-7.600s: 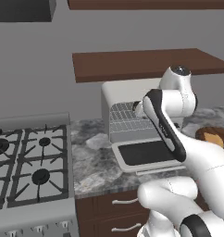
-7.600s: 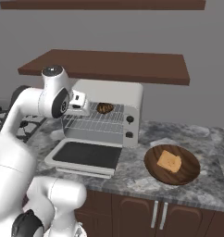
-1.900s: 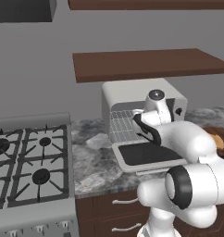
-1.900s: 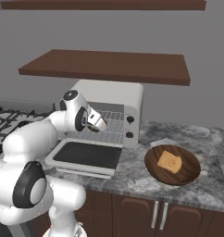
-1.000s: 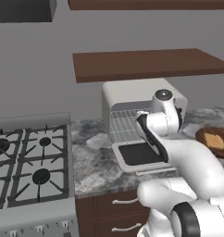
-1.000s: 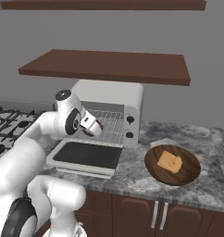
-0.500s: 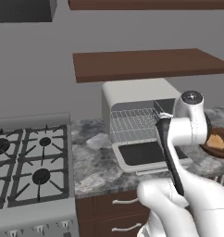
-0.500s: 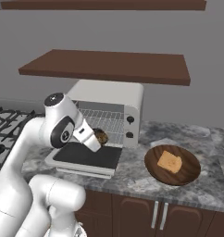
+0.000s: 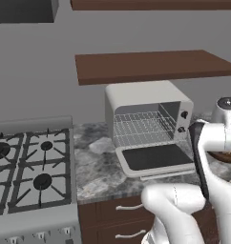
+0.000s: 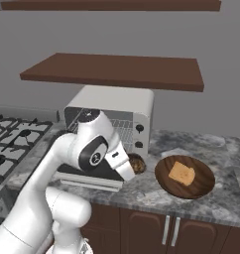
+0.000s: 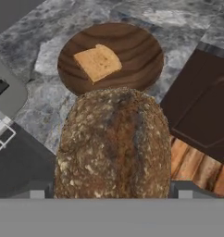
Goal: Pick up the heated bread from the toaster oven and place it in the bowl. Then move the bread bowl to the dining counter.
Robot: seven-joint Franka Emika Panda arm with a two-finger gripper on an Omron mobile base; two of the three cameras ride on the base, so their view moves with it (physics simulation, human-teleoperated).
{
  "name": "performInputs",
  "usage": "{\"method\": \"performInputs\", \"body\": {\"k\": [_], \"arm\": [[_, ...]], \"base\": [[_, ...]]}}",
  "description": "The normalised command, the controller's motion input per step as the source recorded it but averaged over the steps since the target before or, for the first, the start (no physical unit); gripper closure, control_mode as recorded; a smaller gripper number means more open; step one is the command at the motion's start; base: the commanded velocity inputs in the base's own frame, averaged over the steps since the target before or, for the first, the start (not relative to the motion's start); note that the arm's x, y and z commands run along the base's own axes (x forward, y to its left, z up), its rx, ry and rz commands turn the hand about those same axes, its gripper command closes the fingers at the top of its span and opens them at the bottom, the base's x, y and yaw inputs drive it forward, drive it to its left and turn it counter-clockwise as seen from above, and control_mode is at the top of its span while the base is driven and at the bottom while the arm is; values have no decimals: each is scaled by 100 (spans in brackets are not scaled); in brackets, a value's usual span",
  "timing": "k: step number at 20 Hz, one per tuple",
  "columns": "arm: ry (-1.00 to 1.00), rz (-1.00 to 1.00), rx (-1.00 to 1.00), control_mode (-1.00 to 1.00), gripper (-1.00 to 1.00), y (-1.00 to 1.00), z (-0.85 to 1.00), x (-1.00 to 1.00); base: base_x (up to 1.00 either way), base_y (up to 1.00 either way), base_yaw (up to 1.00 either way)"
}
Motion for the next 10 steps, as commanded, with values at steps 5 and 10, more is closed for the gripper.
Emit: {"method": "performInputs", "body": {"k": [5, 10], "arm": [[24, -5, 16, -100, 100, -100, 0, 44], [26, 0, 20, -100, 100, -100, -1, 52]], "base": [[0, 0, 0], [0, 0, 0]]}}
